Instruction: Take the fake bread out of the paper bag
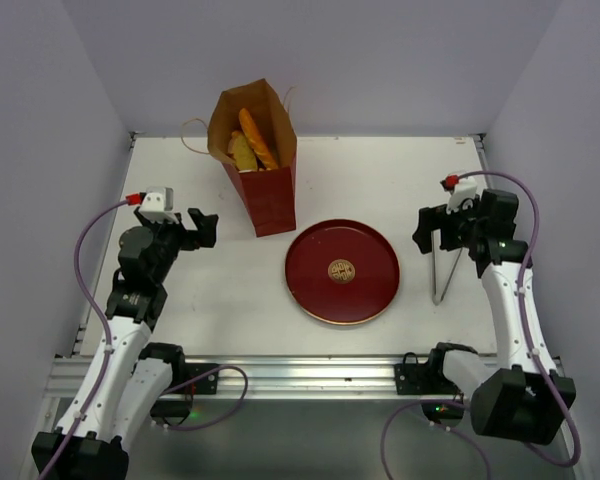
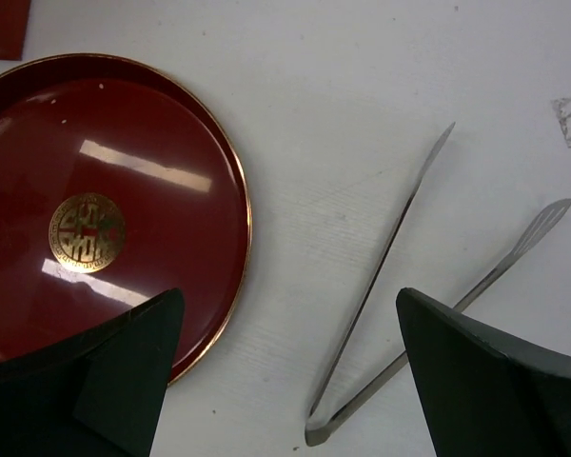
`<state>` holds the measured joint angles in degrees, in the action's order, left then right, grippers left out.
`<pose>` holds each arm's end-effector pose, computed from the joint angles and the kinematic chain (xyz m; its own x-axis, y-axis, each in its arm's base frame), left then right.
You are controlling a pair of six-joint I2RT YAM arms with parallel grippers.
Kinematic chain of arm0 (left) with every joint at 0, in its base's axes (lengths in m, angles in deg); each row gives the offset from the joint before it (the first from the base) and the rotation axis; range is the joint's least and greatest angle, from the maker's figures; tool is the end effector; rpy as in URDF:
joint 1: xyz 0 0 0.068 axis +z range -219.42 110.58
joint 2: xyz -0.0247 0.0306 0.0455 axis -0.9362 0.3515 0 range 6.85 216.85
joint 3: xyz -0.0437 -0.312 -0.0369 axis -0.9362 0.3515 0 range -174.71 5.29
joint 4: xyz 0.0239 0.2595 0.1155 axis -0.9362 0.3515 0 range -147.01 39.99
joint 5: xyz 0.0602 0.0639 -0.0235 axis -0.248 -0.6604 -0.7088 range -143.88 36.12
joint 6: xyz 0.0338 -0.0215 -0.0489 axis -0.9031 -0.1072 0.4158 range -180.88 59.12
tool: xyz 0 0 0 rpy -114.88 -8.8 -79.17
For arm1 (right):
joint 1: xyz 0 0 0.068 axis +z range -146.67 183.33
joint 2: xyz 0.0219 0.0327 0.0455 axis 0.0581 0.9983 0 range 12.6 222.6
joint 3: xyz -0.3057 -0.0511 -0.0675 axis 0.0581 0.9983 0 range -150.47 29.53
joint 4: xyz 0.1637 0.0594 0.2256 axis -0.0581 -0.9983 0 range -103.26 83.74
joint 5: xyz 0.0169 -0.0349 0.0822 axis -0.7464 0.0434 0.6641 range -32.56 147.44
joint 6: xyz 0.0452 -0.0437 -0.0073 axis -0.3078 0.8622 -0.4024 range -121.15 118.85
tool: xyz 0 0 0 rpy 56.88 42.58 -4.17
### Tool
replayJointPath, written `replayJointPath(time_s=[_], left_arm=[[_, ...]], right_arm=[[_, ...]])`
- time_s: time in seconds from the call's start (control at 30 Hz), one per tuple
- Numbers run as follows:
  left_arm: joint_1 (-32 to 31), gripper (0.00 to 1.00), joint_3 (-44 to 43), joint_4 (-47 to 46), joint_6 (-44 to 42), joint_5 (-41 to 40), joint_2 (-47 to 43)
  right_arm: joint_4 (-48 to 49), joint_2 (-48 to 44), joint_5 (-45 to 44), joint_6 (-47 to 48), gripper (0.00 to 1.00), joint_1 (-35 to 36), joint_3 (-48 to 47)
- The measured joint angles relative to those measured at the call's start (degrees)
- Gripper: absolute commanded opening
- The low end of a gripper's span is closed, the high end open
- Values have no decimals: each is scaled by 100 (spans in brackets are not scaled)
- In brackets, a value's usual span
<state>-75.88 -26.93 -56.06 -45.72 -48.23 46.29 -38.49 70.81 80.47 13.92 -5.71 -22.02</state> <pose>0.1757 -0.0246 0.3185 -0.1907 -0.2404 -0.9517 0.1647 0.9480 -0.2725 0.2246 -0.0164 0.3304 -0.5581 -0.1535 -0.8154 -0.3119 0.9495 0.0348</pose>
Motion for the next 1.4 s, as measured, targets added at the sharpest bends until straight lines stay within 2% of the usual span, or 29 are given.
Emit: replayJointPath(time_s=[0.1,0.27,0.63,0.87,1.07,1.23,1.4], left_arm=[[0,100,0,7,0,2,-96],[0,100,0,4,0,7,-284],[0,100,0,4,2,94,-417],[0,100,0,4,2,164,-455],[0,100,0,4,2,179,-459],[0,100,0,2,4,188,-463],[0,100,0,2,4,188,-466]], right_arm=[[-35,544,-184,-127,99,-2,-87],[-35,1421,-1064,-704,99,-17,-48],[107,1528,-1849,-1158,95,-205,162],[227,1598,-2109,-1464,88,-748,214],[339,2330,-2253,-1705,84,-1023,208],[352,2927,-2251,-1784,72,-1021,149],[409,3300,-2251,-1838,65,-1021,-90]])
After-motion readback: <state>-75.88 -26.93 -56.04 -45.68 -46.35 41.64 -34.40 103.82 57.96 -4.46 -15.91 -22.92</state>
